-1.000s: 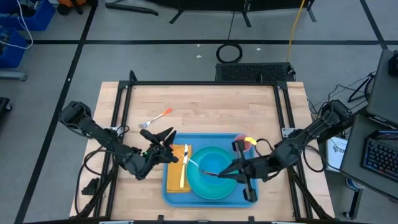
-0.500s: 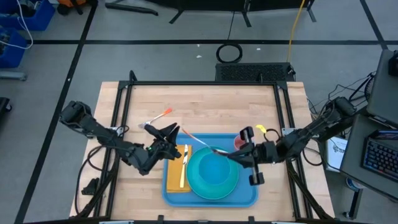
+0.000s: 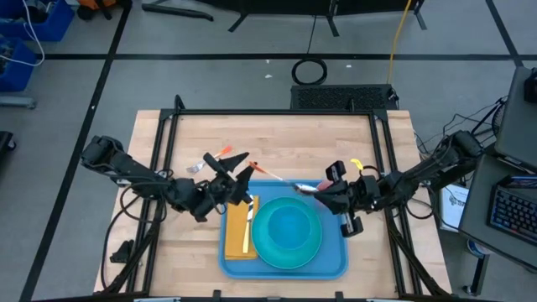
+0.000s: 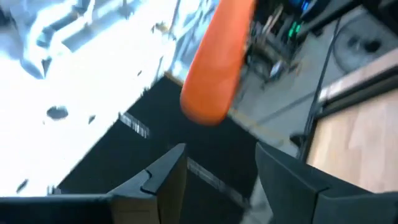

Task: Set up tray
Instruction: Put the orange spoon on top of the yellow napkin to the left of the yellow knife

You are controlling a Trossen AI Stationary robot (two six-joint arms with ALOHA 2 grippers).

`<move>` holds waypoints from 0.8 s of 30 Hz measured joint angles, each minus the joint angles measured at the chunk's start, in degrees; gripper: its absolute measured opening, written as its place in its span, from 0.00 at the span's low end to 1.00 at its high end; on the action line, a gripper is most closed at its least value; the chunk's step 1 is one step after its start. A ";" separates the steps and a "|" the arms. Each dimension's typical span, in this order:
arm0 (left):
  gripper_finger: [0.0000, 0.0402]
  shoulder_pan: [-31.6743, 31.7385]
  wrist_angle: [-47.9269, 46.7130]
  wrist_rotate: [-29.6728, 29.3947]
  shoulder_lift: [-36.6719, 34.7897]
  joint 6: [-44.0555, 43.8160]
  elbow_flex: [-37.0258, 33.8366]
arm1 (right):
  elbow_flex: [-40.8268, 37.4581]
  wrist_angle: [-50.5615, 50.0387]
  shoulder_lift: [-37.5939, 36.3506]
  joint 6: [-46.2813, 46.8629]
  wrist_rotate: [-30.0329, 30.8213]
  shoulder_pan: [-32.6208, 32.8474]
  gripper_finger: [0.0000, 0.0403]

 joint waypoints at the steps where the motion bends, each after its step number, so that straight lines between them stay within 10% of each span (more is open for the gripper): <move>1: 0.48 0.27 0.11 2.15 0.00 0.77 0.00 | -0.02 0.34 0.00 0.13 -0.74 -0.45 0.00; 24: 0.39 1.12 10.96 4.18 0.04 9.57 -0.02 | -0.02 0.91 0.11 2.83 -2.43 -2.67 0.00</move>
